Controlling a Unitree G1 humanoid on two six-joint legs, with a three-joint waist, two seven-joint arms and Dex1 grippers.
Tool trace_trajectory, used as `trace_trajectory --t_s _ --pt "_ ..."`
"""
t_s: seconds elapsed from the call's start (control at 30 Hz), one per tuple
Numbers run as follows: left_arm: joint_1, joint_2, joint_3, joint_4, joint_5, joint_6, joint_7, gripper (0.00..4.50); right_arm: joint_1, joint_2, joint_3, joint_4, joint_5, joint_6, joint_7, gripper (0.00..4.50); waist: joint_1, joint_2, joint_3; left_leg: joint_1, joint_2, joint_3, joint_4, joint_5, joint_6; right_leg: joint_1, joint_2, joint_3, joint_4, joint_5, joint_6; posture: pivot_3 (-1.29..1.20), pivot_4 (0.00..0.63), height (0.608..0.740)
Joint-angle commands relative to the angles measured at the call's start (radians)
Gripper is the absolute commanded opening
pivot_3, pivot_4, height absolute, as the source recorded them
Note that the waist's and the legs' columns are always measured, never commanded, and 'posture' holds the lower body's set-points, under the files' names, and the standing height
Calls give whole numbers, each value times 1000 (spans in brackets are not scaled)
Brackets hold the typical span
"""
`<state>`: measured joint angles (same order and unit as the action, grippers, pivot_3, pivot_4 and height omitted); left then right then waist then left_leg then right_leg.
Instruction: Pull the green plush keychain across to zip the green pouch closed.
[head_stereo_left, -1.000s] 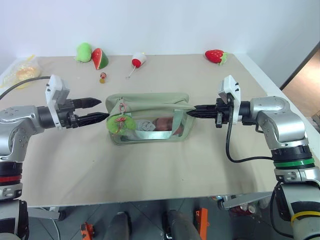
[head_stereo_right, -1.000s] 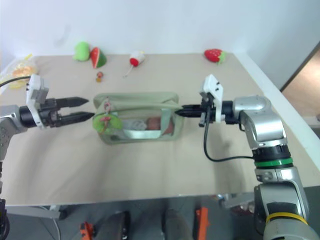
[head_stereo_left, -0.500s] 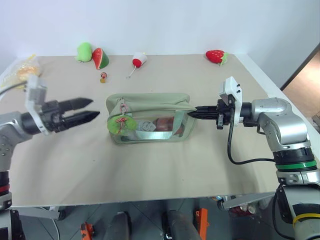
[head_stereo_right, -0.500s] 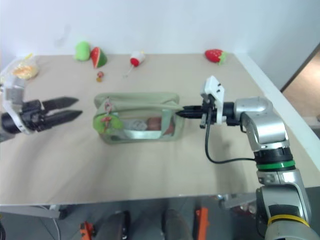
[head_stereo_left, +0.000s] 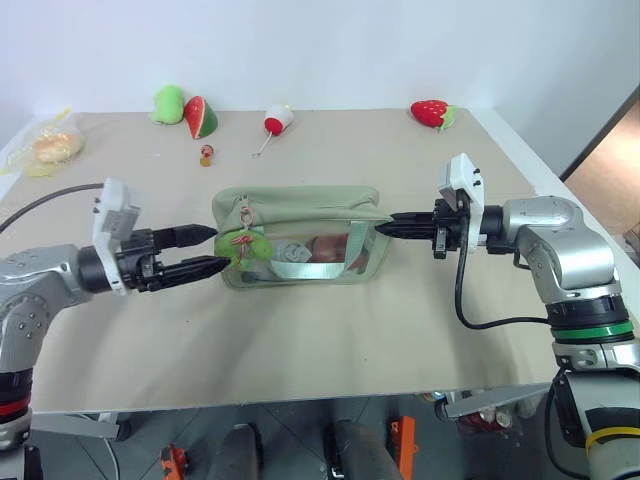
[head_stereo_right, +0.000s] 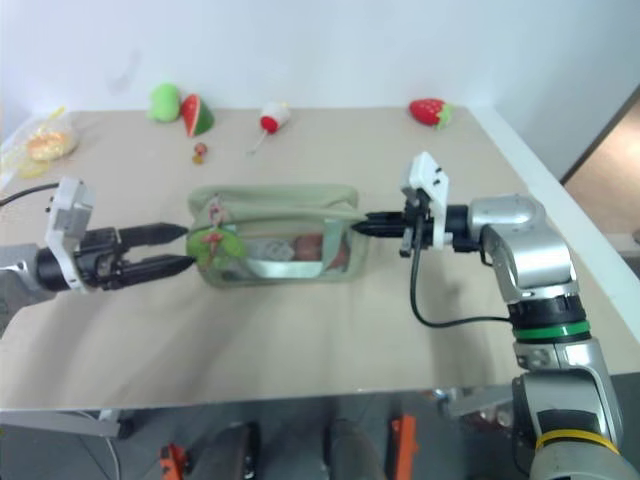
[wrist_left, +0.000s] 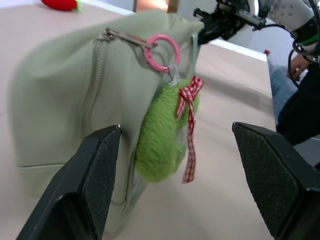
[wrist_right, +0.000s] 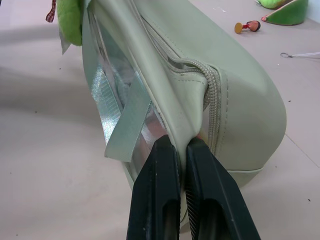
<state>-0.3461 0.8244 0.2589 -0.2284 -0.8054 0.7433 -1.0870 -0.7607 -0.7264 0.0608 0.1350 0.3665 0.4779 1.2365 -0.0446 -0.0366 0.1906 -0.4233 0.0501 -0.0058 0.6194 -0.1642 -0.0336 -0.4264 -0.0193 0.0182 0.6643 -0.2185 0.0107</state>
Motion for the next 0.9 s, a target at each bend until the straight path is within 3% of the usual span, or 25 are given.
trace_trajectory --t_s 0.03,0.4,0.63,0.9 --pt "-8 11 -15 -52 -7 -8 -9 3678 8 -11 -15 -30 4 7 -6 0 0 0 0 0 0 0 0 0 0 0 0 0 0 0 0 0 150 740" --pt "9 44 -21 16 61 -50 -30 3678 21 -12 -19 -43 10 11 -19 0 0 0 0 0 0 0 0 0 0 0 0 0 0 -1 -2 0 150 740" --pt "-11 63 44 150 62 -56 -35 3678 15 -5 -14 -38 9 6 -20 0 0 0 0 0 0 0 0 0 0 0 0 0 0 -1 -2 0 150 740" --pt "22 57 -7 190 137 -99 -34 3678 10 -1 -13 -35 10 3 -20 0 0 0 0 0 0 0 0 0 0 0 0 0 0 -1 -2 0 150 740"
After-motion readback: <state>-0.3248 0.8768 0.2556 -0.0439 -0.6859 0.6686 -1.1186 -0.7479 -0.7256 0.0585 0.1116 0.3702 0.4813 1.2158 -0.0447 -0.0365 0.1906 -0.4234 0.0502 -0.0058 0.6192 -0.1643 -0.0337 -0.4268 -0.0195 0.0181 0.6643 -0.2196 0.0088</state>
